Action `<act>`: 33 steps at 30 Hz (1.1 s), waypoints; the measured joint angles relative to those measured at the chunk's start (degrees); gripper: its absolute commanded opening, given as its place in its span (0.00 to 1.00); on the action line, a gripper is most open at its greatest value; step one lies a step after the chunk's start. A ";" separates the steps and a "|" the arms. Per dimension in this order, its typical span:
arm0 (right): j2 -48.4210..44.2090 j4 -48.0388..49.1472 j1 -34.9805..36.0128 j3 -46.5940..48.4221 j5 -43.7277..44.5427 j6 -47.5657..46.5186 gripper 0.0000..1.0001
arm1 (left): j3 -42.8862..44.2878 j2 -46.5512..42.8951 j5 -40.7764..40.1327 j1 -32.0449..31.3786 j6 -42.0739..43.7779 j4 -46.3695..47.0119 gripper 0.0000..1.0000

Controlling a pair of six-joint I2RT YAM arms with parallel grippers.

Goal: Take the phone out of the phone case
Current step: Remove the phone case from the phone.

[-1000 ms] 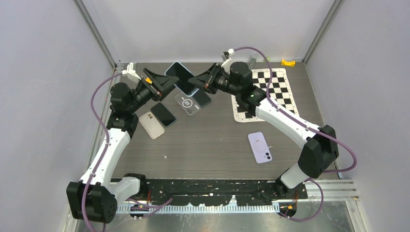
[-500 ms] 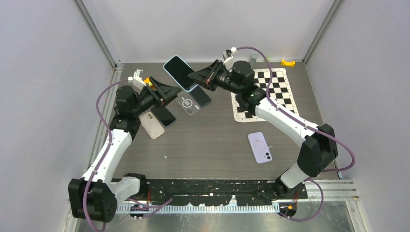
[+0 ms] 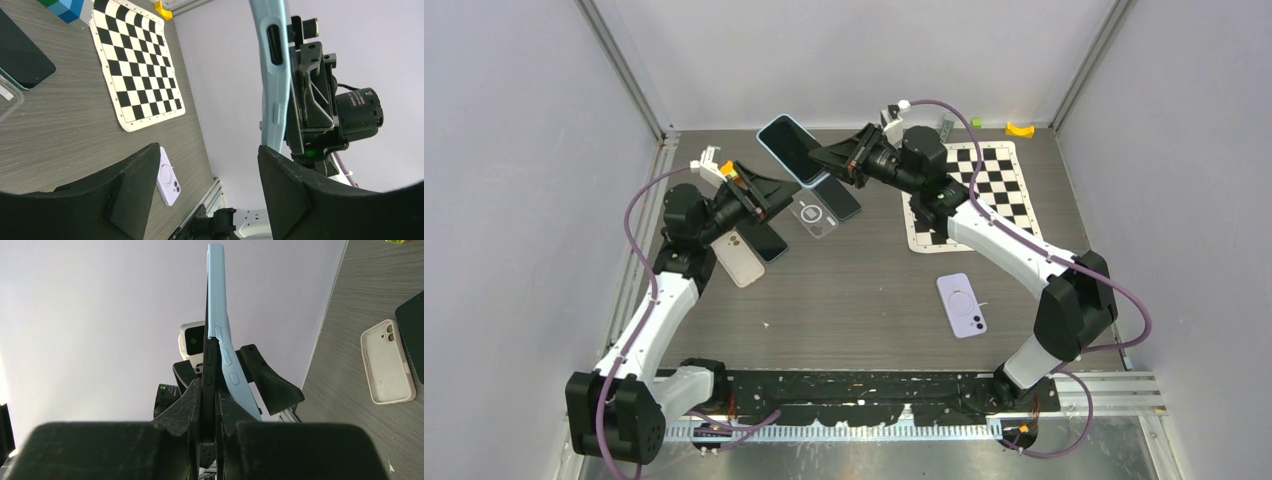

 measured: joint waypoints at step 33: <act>5.01 6.54 -0.98 0.00 -2.95 5.92 0.01 | -2.19 5.81 1.55 -0.22 -7.63 14.12 0.61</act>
